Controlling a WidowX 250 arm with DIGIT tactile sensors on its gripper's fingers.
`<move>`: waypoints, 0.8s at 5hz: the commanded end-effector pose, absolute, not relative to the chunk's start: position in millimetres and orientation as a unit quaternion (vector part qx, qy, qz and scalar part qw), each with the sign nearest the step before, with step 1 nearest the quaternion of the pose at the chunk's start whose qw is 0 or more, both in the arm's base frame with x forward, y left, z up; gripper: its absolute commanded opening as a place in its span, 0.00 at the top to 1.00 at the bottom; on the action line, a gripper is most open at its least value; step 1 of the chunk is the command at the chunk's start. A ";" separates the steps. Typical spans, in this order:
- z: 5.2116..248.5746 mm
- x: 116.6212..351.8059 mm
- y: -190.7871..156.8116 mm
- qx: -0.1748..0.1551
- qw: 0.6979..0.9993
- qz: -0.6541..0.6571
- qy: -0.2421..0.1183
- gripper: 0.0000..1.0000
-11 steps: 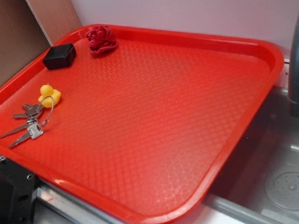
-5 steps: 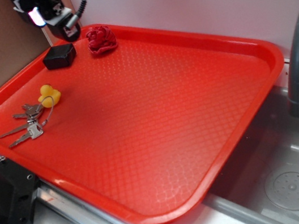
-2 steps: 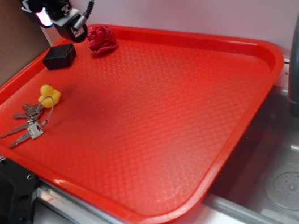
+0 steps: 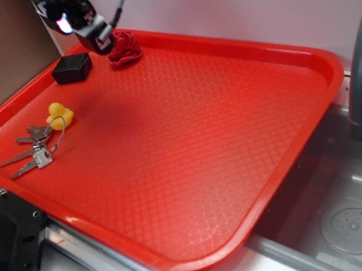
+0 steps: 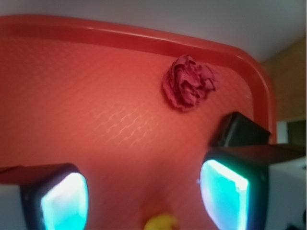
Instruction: Grab the red paper.
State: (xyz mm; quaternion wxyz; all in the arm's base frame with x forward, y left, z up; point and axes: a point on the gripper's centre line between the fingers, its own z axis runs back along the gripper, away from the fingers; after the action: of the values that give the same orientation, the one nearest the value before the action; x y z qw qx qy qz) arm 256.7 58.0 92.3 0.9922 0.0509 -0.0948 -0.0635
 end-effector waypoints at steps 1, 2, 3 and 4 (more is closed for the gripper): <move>73.4 297.4 77.3 0.047 0.987 -0.078 -0.130 0.00; 67.3 309.1 82.2 0.045 0.989 -0.074 -0.123 0.00; 61.6 317.0 86.2 0.045 0.988 -0.078 -0.122 0.00; 53.5 320.1 87.9 0.050 0.988 -0.083 -0.121 0.00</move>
State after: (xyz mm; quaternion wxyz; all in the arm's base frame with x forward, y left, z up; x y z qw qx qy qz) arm 306.5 81.4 36.3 0.9905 0.0377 -0.0930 -0.0937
